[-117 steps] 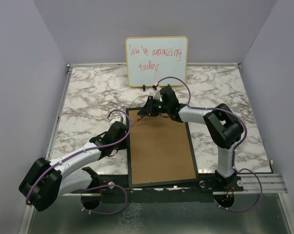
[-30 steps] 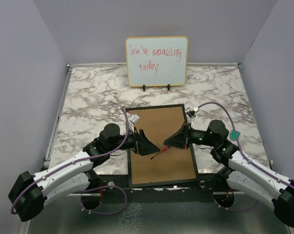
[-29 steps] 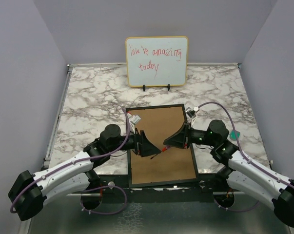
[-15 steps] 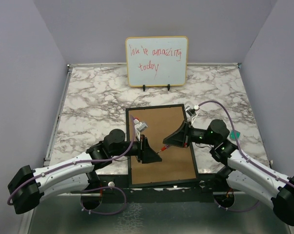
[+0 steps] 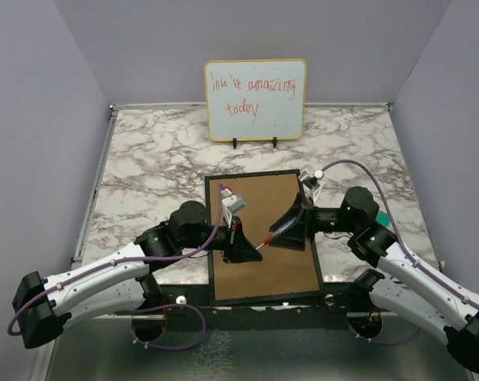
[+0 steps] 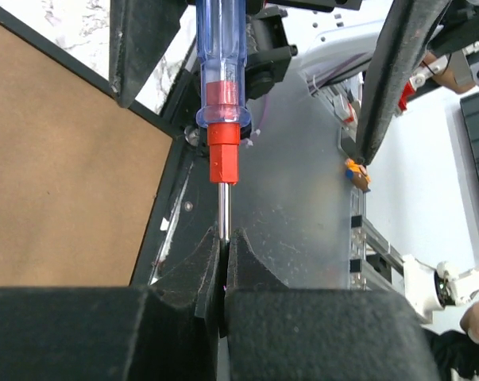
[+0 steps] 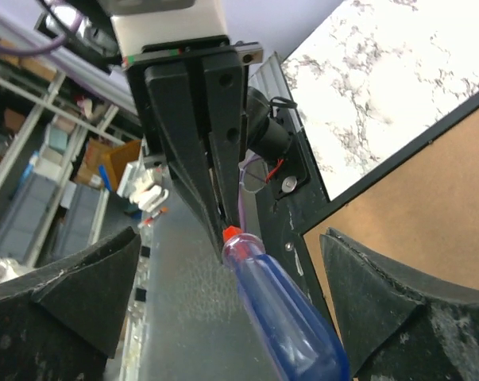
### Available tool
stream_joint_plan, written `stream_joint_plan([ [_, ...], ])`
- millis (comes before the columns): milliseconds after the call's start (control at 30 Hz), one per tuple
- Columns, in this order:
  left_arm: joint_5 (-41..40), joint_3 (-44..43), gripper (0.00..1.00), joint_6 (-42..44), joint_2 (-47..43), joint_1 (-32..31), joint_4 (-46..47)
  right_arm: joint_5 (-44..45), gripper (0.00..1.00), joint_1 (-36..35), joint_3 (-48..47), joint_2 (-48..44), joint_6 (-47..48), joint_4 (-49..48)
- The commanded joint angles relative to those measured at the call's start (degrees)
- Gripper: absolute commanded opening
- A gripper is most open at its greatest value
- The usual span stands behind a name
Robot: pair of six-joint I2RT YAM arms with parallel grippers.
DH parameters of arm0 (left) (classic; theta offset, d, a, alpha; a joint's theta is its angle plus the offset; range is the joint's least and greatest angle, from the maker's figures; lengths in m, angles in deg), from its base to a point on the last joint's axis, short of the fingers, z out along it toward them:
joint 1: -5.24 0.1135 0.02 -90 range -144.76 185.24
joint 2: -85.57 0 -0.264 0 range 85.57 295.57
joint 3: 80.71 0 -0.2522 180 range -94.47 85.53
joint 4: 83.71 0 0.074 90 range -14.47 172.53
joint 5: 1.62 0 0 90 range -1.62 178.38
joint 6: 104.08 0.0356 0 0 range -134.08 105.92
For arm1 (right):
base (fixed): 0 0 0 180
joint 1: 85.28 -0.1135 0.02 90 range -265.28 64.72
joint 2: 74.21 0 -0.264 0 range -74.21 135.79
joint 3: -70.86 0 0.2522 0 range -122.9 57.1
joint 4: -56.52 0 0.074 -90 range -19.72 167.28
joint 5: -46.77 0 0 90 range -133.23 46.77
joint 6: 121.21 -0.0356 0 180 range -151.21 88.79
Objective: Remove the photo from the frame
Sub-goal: Adjust the screwdriver.
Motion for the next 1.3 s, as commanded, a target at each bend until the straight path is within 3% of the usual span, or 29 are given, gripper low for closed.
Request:
stream_joint_plan([
  [0, 5.1, -7.1, 0.0, 6.2, -0.2, 0.0, -12.2, -7.7, 1.0, -0.3, -5.2, -2.9, 9.5, 11.4],
  [200, 11.4, -12.3, 0.0, 8.8, 0.4, -0.1, -19.8, -15.4, 1.0, -0.3, -8.7, -0.4, 15.3, 15.8],
  [300, 12.9, -14.6, 0.0, 10.1, 1.2, 0.0, -21.5, -18.3, 0.96, -0.3, -10.8, 3.3, 17.4, 18.2],
  [400, 14.0, -16.7, 0.0, 12.1, 2.0, -0.1, -23.3, -20.7, 0.9, -0.3, -10.7, 6.2, 15.6, 14.8],
  [533, 12.6, -18.8, 0.0, 15.7, 3.9, -0.1, -27.8, -21.7, 0.84, -0.3, -10.5, 8.1, 13.8, 9.6],
  [833, 8.3, -18.2, 0.0, 18.5, 6.1, -0.1, -31.0, -24.5, 0.89, -0.2, -11.0, 10.5, 13.6, 8.0],
  [1033, 6.0, -19.7, 0.0, 18.8, 5.5, 0.0, -31.0, -23.7, 0.84, -0.2, -10.2, 11.4, 13.7, 9.5],
  [1267, 3.4, -19.3, 0.0, 17.5, 3.4, -0.1, -31.0, -21.2, 0.72, -0.2, -4.6, 9.7, 6.4, 0.3],
])
